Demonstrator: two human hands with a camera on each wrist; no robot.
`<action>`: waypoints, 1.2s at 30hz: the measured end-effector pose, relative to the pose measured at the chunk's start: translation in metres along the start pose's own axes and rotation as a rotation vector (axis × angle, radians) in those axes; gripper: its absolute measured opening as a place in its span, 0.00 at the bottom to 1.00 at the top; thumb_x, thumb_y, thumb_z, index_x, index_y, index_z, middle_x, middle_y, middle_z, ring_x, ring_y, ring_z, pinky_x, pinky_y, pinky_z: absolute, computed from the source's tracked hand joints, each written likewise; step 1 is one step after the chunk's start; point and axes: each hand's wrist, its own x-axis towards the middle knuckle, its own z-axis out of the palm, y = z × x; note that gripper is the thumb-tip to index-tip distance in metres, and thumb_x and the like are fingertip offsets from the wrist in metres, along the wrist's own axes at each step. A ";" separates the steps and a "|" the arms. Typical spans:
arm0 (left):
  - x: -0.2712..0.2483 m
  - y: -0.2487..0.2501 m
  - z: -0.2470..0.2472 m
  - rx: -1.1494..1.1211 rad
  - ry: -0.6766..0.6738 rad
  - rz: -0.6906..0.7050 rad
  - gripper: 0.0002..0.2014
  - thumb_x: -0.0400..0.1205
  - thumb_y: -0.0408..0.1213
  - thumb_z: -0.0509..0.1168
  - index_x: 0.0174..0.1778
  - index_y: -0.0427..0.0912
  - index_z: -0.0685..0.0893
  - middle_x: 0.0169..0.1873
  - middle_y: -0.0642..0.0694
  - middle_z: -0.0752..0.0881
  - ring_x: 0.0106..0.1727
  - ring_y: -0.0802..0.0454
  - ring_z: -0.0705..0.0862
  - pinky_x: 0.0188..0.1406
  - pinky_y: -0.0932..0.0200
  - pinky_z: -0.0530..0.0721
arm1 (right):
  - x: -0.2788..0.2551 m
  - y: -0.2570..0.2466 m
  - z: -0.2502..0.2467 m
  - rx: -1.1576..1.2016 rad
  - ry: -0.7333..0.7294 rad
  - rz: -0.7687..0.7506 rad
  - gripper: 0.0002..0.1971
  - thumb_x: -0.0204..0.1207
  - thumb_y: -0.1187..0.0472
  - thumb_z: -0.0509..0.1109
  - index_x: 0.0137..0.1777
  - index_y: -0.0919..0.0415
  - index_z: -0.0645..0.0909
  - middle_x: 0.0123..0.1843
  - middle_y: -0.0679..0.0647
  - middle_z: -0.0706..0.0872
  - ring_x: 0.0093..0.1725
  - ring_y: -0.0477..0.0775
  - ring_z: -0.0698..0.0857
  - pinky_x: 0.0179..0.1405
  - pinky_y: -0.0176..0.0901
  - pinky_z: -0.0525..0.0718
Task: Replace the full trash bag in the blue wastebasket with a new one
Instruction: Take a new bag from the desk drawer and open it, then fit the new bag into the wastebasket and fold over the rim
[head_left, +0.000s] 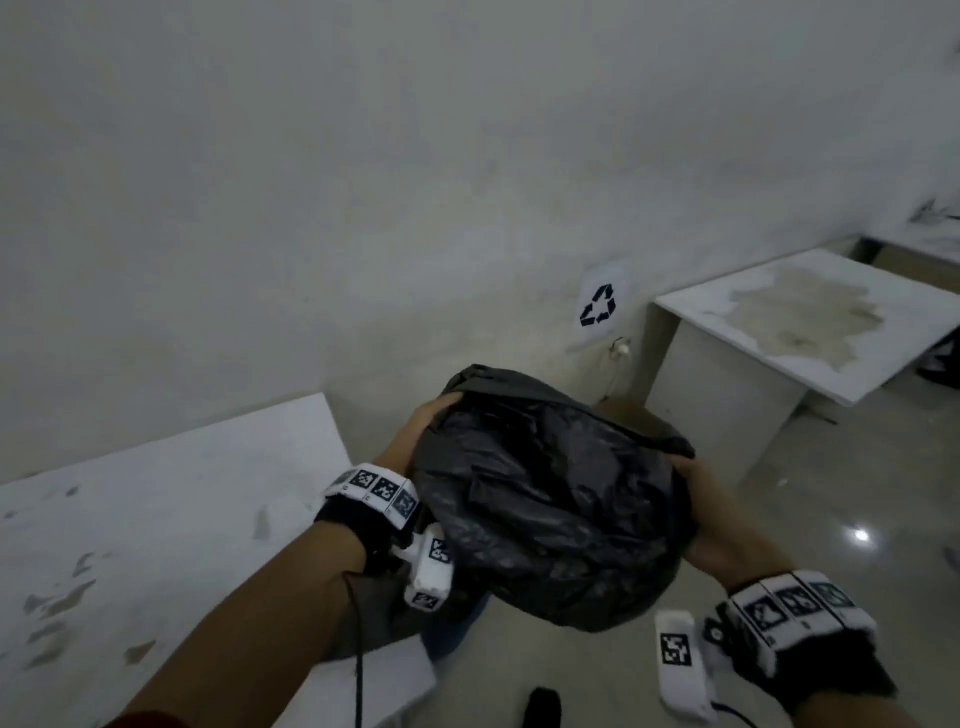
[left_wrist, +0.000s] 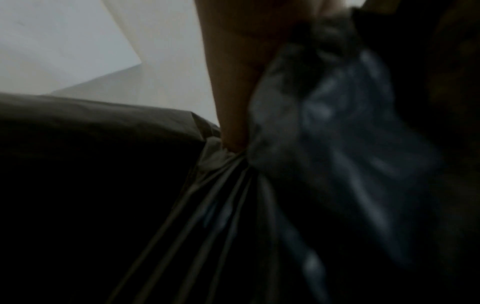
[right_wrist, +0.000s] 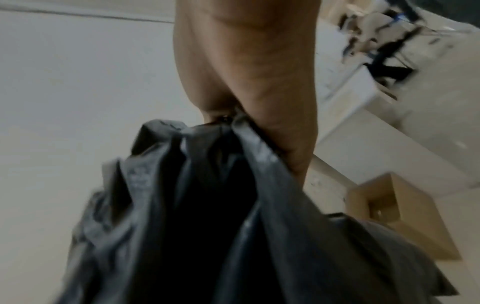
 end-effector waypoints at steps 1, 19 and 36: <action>0.012 -0.005 0.003 -0.003 -0.020 -0.067 0.14 0.87 0.33 0.54 0.57 0.32 0.83 0.43 0.45 0.92 0.47 0.49 0.89 0.64 0.55 0.81 | 0.015 -0.006 -0.013 0.071 -0.040 0.000 0.20 0.86 0.58 0.54 0.71 0.64 0.79 0.67 0.65 0.84 0.67 0.71 0.82 0.71 0.69 0.76; 0.210 -0.054 -0.010 0.009 0.330 -0.198 0.29 0.79 0.56 0.66 0.72 0.42 0.76 0.64 0.39 0.85 0.66 0.40 0.83 0.69 0.39 0.78 | 0.319 -0.147 -0.010 -0.670 -0.210 0.000 0.38 0.74 0.30 0.56 0.70 0.61 0.78 0.65 0.61 0.85 0.51 0.56 0.87 0.46 0.45 0.85; 0.175 -0.193 -0.017 0.271 1.256 -0.400 0.11 0.78 0.39 0.73 0.51 0.34 0.86 0.50 0.37 0.87 0.52 0.43 0.85 0.58 0.45 0.83 | 0.519 -0.021 0.019 -1.266 -0.981 -0.017 0.28 0.77 0.42 0.66 0.73 0.56 0.76 0.70 0.57 0.82 0.67 0.57 0.81 0.63 0.41 0.76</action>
